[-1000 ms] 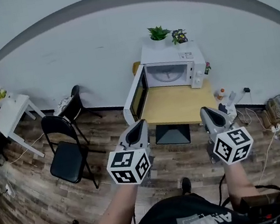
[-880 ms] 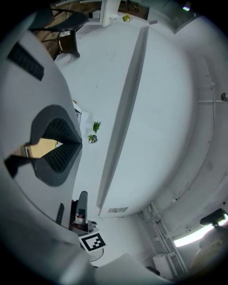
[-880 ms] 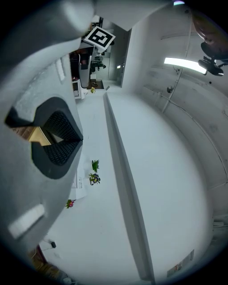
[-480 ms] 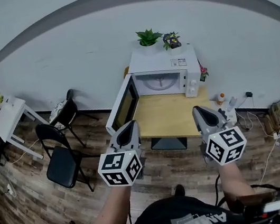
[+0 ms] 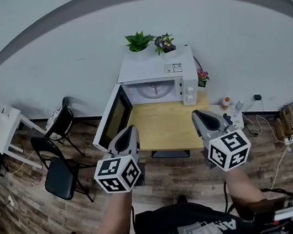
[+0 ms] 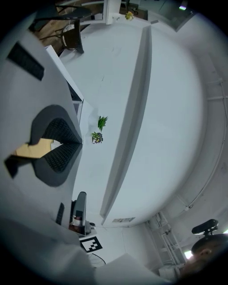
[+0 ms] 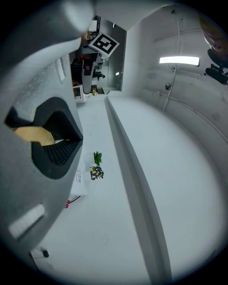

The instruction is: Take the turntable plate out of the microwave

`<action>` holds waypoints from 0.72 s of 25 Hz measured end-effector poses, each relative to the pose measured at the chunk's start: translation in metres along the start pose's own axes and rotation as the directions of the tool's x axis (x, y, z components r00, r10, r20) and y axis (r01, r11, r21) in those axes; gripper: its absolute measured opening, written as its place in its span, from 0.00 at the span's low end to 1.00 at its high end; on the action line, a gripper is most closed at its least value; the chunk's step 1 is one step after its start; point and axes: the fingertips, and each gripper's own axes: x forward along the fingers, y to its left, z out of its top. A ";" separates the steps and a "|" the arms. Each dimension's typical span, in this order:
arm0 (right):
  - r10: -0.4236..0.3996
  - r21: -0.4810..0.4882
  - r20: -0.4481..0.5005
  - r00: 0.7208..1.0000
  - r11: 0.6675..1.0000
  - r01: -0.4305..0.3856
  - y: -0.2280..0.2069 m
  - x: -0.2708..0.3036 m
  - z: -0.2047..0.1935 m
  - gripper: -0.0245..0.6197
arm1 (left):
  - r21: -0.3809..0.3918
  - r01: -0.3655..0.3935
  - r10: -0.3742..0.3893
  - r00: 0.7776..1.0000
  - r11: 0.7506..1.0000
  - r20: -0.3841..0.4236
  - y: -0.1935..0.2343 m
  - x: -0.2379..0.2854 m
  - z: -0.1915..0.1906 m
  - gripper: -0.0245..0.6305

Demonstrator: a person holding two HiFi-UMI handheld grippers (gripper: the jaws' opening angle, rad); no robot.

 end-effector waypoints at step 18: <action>-0.043 -0.024 -0.025 0.999 0.999 0.043 -0.040 0.078 0.006 0.05 | 0.079 0.061 -0.057 0.997 0.995 -0.047 0.037 0.096 -0.003 0.04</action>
